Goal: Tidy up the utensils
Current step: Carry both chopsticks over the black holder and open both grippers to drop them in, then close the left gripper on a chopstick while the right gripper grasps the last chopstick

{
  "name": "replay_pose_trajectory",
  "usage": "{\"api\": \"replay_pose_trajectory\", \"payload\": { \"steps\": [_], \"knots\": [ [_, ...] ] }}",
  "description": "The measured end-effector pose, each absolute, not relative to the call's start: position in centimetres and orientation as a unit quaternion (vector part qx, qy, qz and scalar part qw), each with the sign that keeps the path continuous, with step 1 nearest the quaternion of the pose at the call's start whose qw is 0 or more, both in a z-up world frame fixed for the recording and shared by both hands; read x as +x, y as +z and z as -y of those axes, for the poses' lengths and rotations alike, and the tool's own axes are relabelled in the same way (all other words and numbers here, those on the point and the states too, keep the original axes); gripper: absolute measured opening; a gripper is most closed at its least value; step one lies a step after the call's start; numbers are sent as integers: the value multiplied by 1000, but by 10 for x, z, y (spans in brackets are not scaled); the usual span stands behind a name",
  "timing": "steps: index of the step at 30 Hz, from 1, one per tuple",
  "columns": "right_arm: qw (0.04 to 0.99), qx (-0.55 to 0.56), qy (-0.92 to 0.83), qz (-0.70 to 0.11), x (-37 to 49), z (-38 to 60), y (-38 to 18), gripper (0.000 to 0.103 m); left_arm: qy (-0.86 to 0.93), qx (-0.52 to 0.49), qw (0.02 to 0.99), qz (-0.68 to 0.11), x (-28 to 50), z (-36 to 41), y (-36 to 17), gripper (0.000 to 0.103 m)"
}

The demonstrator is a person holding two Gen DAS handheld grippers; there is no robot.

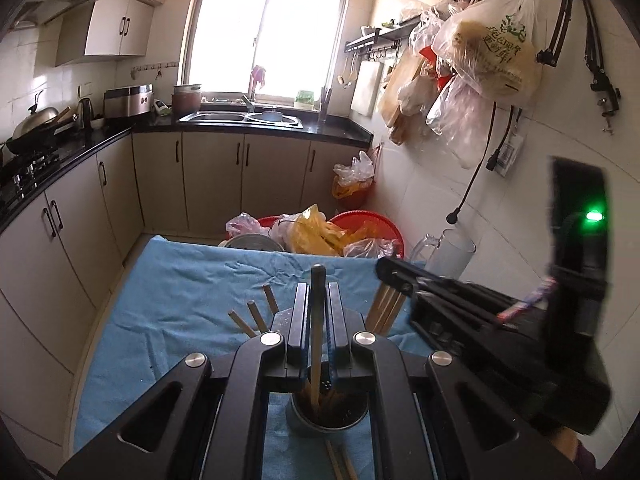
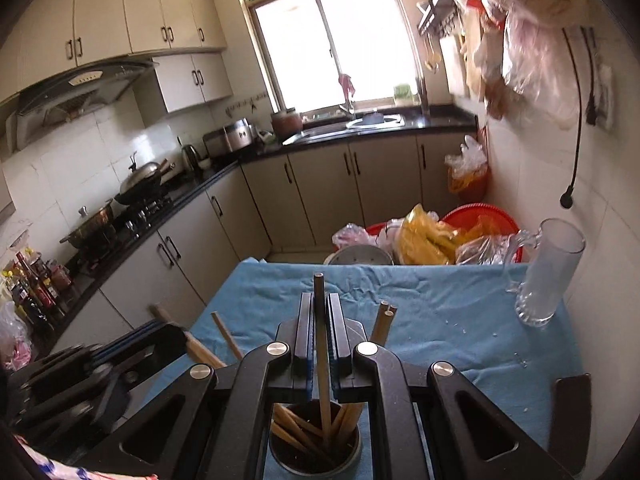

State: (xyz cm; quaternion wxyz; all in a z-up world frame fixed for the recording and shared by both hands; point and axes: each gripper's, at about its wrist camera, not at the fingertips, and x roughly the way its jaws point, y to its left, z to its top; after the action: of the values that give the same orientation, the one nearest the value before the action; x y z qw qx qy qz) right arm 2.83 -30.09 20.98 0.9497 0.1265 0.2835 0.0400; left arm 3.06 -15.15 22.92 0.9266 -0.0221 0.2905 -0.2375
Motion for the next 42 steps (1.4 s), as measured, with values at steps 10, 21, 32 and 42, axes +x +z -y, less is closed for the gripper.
{"api": "replay_pose_trajectory", "payload": {
  "steps": [10, 21, 32, 42],
  "knots": [
    [943, 142, 52, -298, 45, 305, 205, 24, -242, -34, 931, -273, 16, 139, 242, 24],
    [952, 138, 45, -269, 4, 311, 229, 28, -243, -53, 937, -245, -25, 103, 256, 32],
    [938, 107, 48, -326, -75, 303, 161, 44, -216, -78, 931, -285, -66, 50, 208, 40],
    [888, 104, 60, -444, -121, 292, 38, 43, -157, -62, 902, -396, -79, 36, 104, 40]
  ]
}}
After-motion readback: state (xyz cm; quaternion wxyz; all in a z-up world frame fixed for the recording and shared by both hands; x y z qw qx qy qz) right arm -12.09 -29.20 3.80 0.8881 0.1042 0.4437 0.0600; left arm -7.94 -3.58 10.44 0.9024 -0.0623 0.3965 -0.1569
